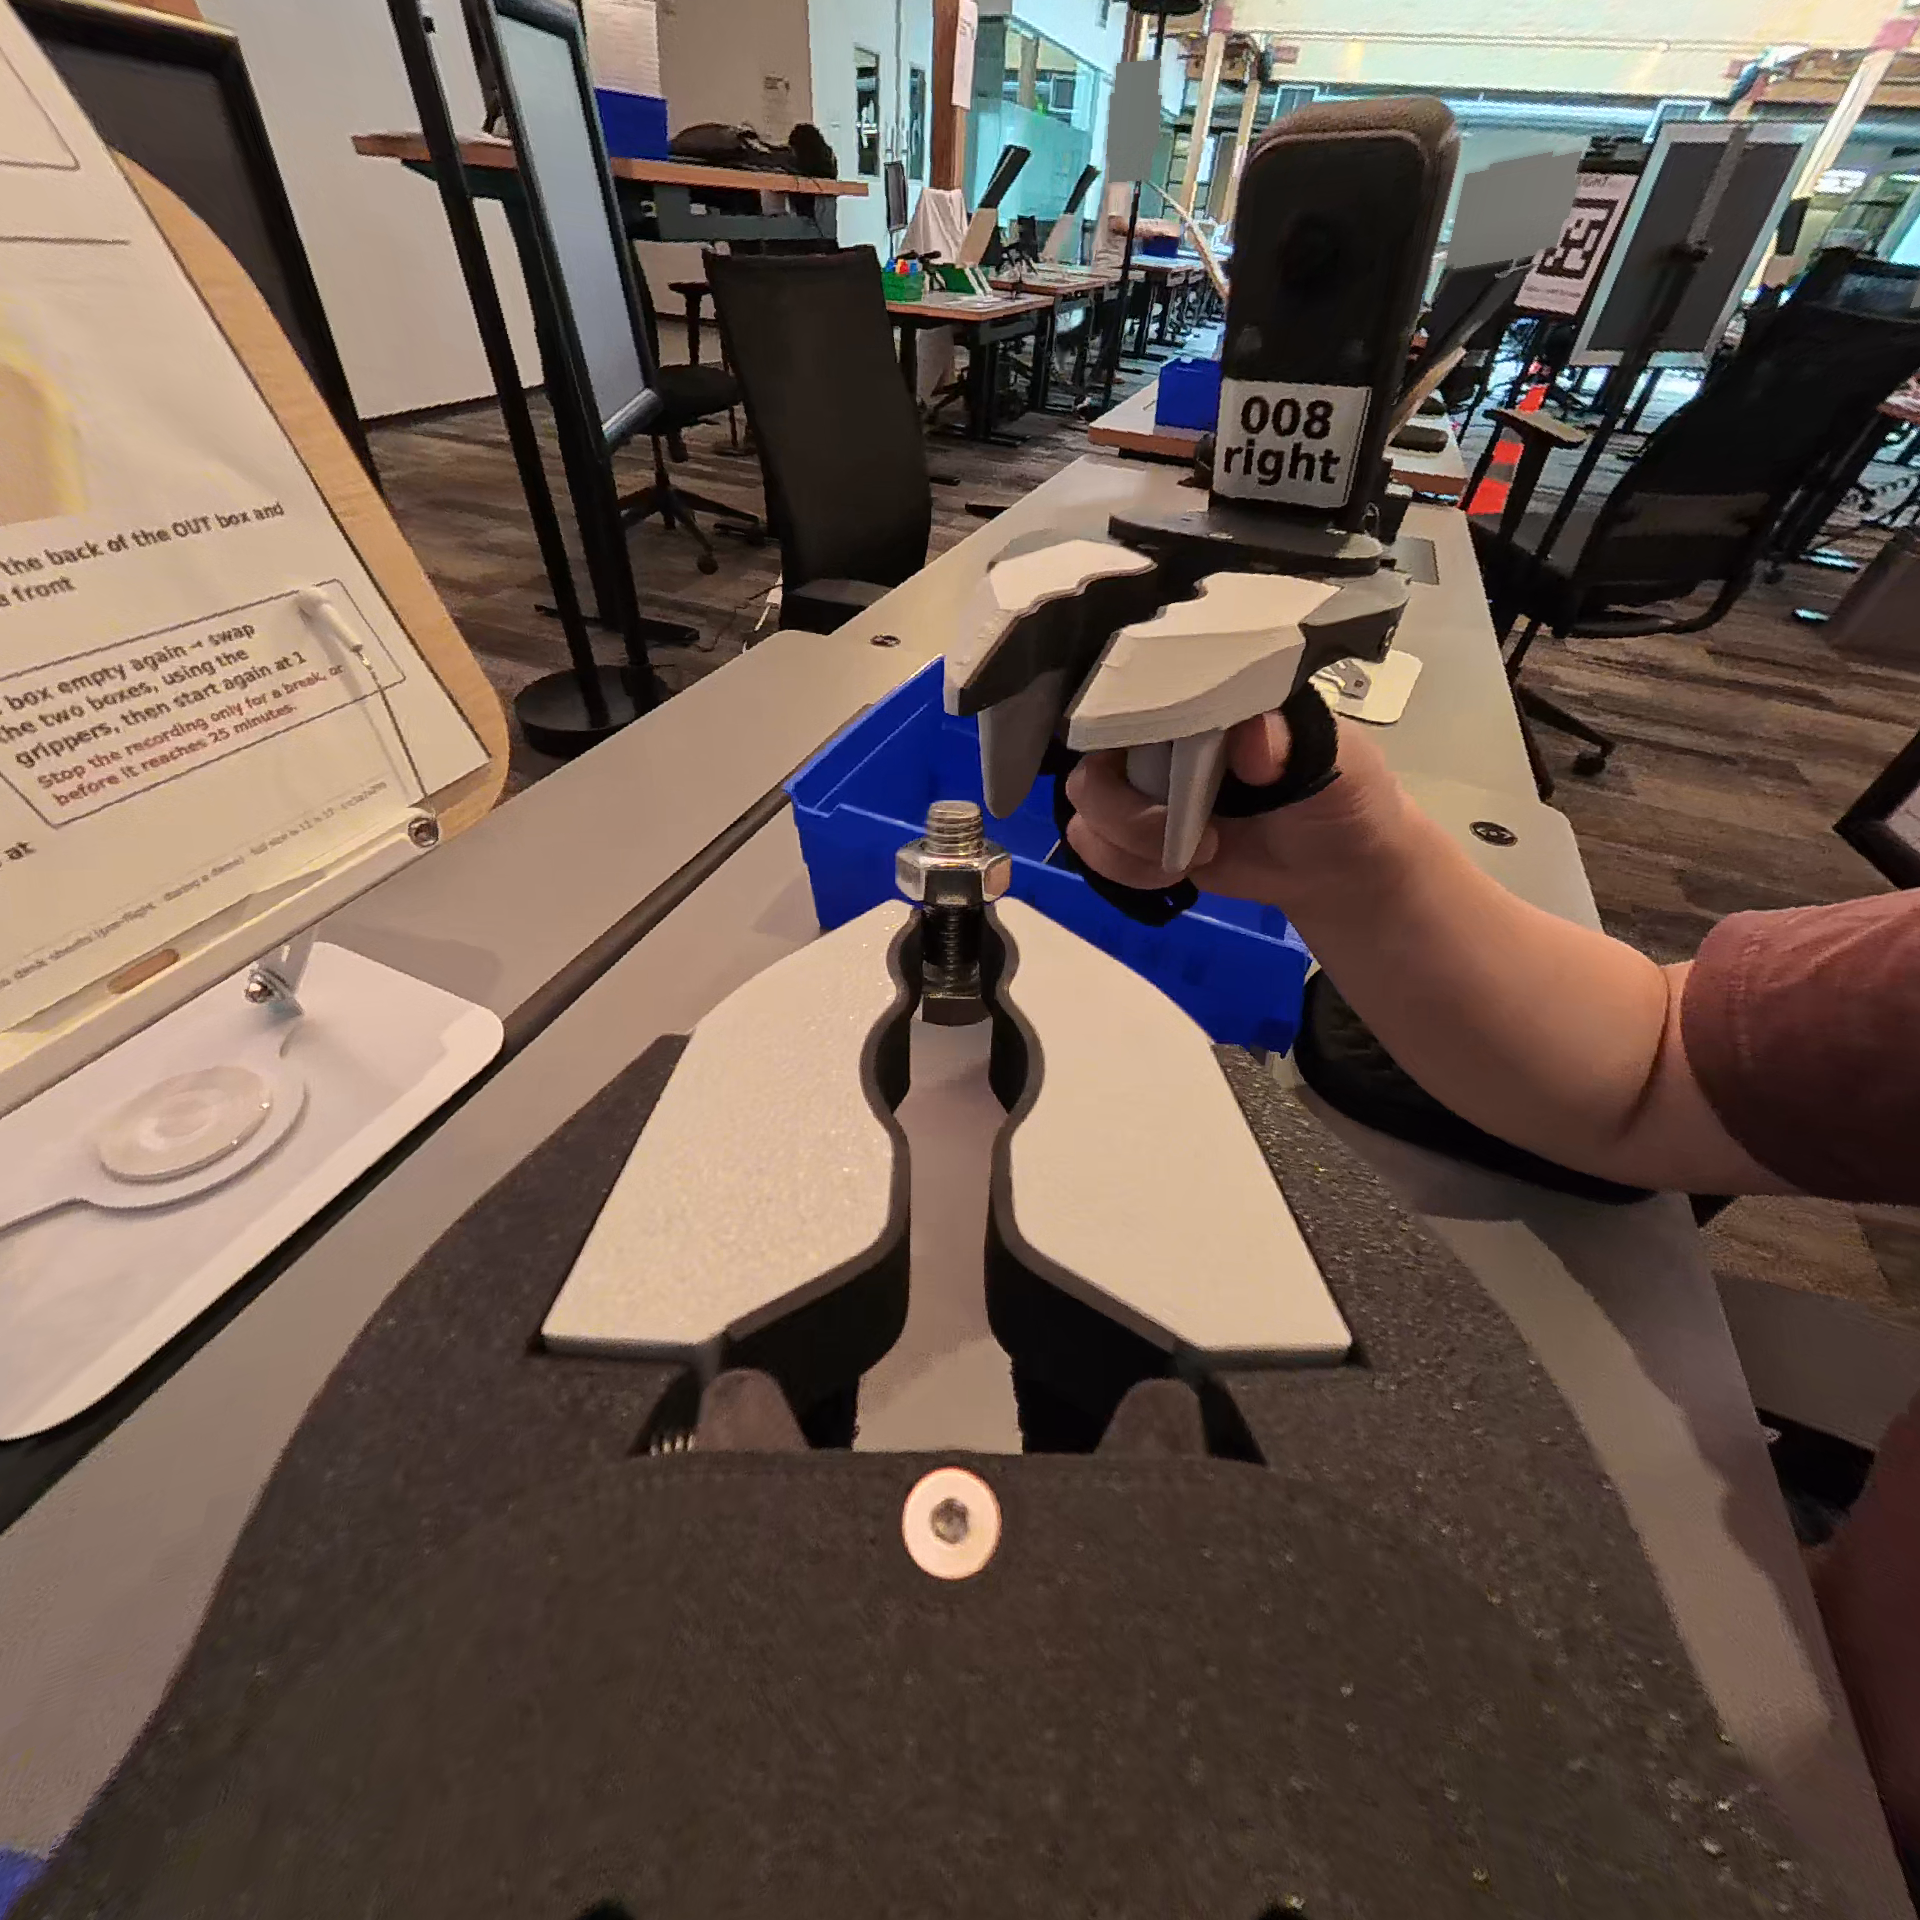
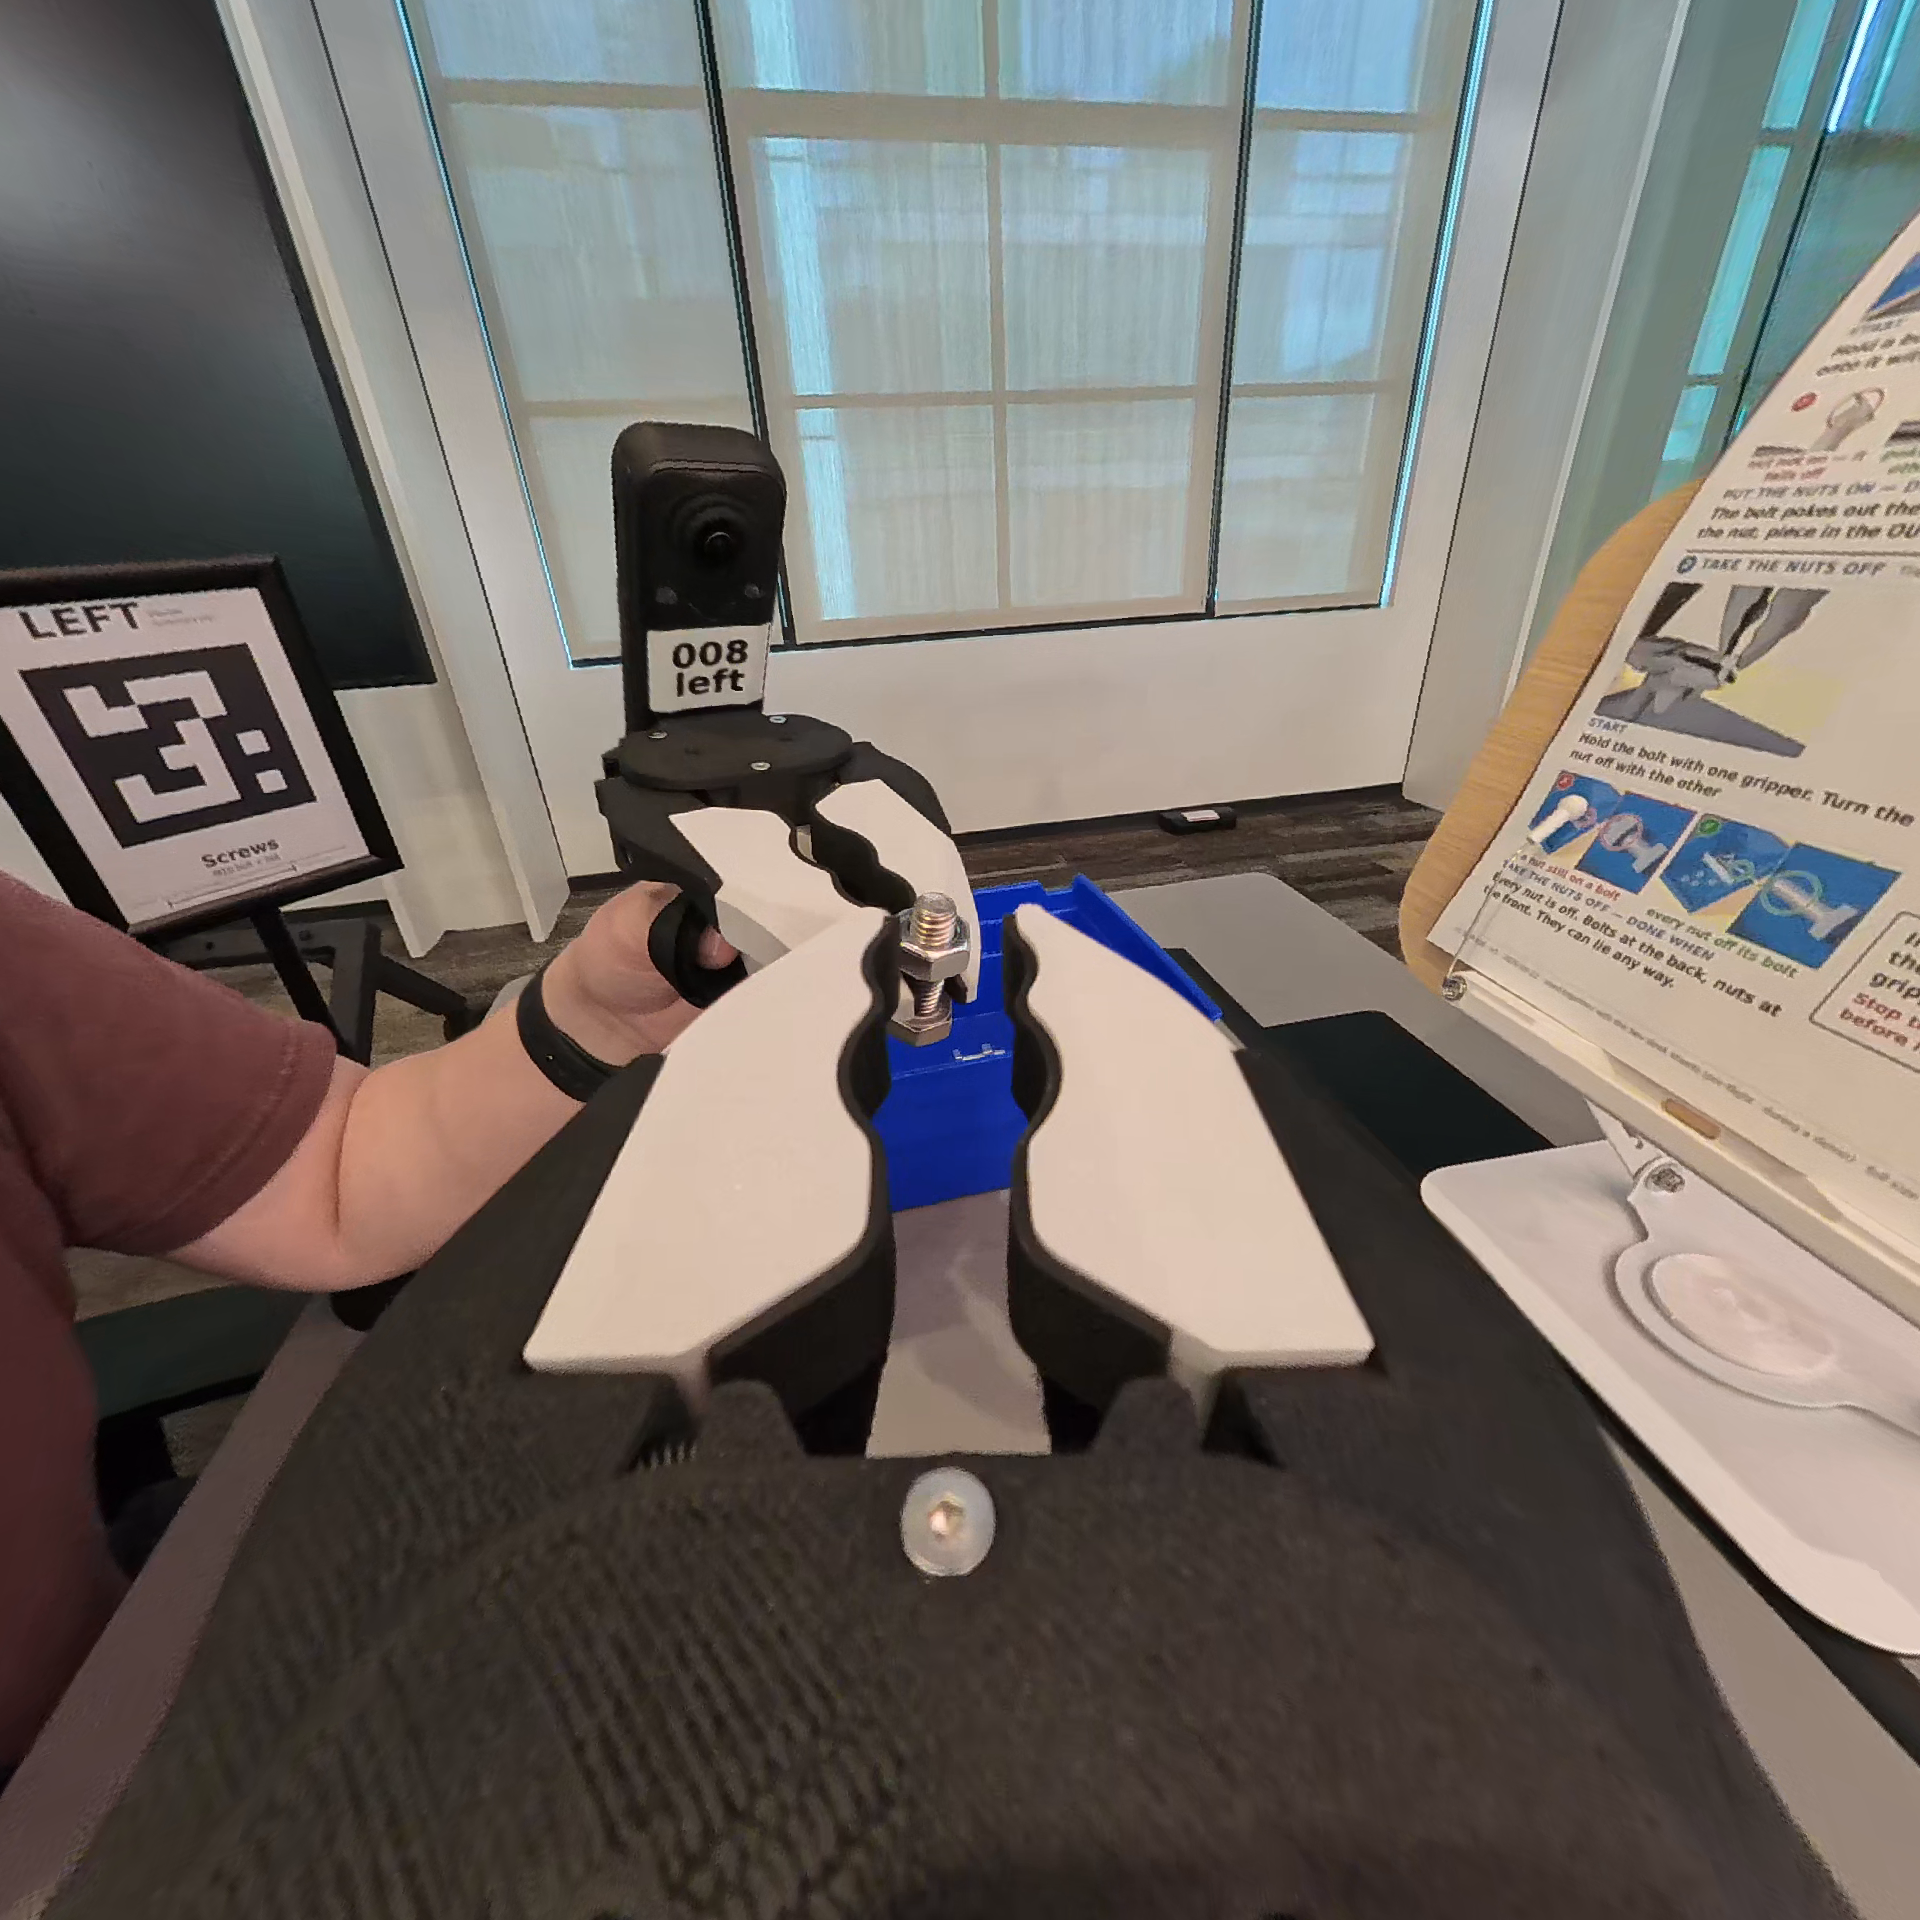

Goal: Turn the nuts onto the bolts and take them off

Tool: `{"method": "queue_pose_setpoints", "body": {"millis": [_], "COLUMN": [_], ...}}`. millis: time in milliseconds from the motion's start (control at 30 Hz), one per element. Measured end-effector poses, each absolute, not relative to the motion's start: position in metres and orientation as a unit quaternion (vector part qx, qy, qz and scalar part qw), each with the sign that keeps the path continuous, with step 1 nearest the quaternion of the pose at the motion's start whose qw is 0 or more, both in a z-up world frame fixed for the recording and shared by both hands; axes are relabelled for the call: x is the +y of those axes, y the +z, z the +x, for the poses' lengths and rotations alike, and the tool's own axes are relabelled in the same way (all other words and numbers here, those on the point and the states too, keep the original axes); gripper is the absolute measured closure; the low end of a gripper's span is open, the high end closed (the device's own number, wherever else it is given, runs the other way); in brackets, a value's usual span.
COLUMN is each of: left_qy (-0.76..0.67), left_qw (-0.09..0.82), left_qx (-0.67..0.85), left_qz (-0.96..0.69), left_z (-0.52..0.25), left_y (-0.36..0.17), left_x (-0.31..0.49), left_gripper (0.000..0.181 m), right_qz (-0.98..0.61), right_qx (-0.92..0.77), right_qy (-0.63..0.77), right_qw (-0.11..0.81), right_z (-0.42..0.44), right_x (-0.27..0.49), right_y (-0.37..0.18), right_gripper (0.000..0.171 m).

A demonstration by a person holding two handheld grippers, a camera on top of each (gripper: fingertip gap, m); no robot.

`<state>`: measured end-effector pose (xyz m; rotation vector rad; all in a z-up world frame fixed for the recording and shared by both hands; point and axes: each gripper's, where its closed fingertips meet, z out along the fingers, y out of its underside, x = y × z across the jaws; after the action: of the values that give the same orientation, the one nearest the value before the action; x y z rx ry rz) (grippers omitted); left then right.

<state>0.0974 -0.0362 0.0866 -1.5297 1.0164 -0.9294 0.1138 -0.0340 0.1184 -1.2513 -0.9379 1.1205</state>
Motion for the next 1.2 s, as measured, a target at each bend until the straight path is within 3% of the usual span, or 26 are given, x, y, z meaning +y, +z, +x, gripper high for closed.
{"method": "queue_pose_setpoints", "body": {"millis": [533,1200], "left_qy": [-0.378,-0.365], "left_qw": [0.513,0.521], "left_qx": [0.461,0.479], "left_qz": [-0.618,-0.605], "left_z": [0.107,0.112], "left_y": [0.087,0.093], "left_x": [-0.052,-0.063], "left_gripper": [0.172,0.172], "right_qz": [-0.503,-0.483], "right_qx": [-0.430,-0.412], "right_qy": [0.499,0.616], "right_qw": [0.559,0.467], "right_z": [0.107,0.099], "right_x": [-0.048,-0.062], "right_y": [0.118,0.119], "right_gripper": [0.157,0.161]}}
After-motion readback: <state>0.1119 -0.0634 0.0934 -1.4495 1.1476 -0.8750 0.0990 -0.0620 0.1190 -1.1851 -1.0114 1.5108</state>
